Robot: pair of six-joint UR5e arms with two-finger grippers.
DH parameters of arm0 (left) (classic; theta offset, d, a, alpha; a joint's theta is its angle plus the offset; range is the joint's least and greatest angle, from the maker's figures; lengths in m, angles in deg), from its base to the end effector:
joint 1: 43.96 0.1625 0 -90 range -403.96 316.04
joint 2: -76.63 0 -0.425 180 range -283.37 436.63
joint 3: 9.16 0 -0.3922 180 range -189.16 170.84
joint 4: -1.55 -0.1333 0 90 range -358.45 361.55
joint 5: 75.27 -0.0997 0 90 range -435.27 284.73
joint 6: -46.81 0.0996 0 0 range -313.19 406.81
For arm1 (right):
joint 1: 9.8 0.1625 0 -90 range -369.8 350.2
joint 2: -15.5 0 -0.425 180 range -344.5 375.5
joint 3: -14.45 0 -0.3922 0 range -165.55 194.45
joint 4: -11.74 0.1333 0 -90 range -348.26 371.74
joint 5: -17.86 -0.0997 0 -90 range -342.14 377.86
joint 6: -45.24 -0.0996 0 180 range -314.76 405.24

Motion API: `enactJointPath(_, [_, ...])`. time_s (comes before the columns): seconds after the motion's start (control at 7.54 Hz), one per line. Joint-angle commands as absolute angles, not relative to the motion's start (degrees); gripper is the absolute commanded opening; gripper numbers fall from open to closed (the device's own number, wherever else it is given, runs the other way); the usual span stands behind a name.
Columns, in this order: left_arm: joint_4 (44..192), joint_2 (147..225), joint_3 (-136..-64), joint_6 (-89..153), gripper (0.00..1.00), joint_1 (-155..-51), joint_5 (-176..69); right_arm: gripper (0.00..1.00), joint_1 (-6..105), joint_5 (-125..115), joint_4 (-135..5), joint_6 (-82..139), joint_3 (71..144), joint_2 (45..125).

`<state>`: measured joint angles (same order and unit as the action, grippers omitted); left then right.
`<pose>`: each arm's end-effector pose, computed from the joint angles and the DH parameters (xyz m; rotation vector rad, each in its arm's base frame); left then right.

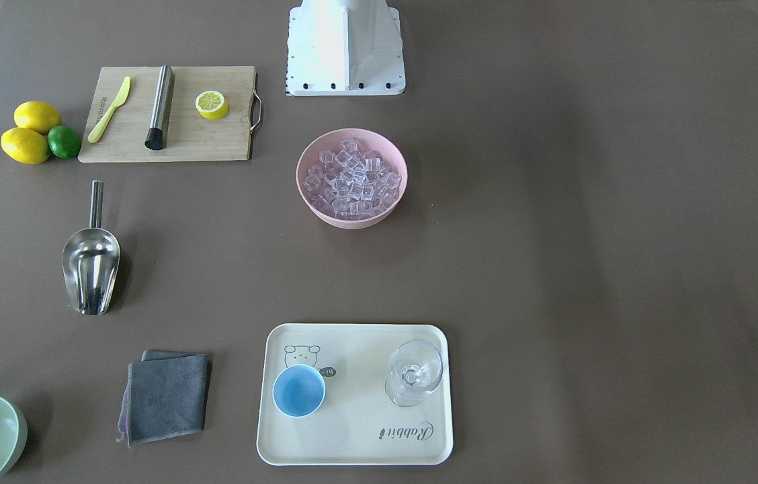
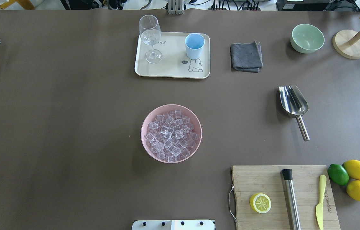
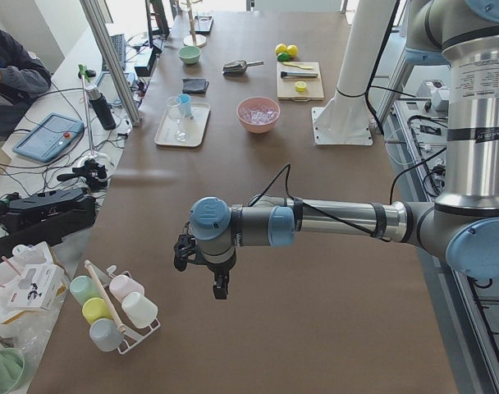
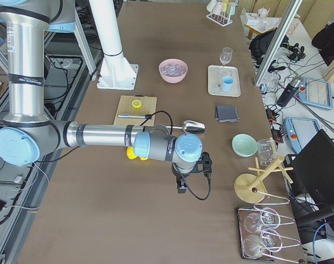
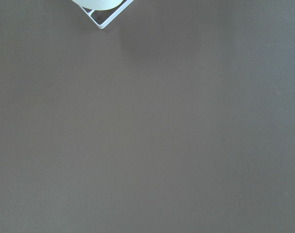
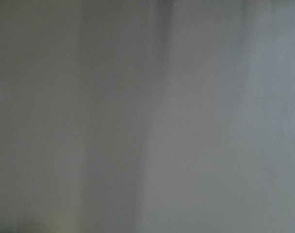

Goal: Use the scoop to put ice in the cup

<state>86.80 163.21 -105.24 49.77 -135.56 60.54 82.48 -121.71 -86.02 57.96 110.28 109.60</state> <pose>-0.0748 -0.4616 0.6416 -0.0027 0.8002 0.0079 0.0755 -0.4514 0.6493 0.0151 -0.8703 -0.1250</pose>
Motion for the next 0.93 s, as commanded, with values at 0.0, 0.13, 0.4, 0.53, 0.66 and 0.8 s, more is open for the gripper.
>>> enactJointPath(0.0, [87.0, 163.2, -105.3, 50.9, 0.98, -135.3, 60.6, 1.0, 82.6, -121.6, -86.3, 58.1, 110.7, 109.6])
enactJointPath(0.13, [87.0, 163.2, -105.3, 50.9, 0.98, -134.8, 60.6, 1.0, 82.6, -121.7, -86.2, 58.1, 111.0, 110.1])
enactJointPath(0.4, [86.9, 163.3, -105.2, 50.2, 0.98, -133.8, 60.6, 1.0, 82.6, -121.7, -86.1, 58.1, 111.0, 110.2])
enactJointPath(0.53, [86.9, 163.4, -105.2, 50.1, 0.98, -133.4, 60.6, 1.0, 82.6, -121.6, -86.0, 58.1, 111.0, 110.2])
enactJointPath(0.66, [86.9, 163.4, -105.2, 50.1, 0.98, -133.4, 60.6, 1.0, 82.6, -121.7, -85.9, 58.0, 110.5, 110.1])
enactJointPath(0.8, [87.0, 163.3, -105.2, 50.1, 0.98, -133.5, 61.0, 1.0, 82.5, -121.9, -86.1, 57.7, 110.9, 110.2])
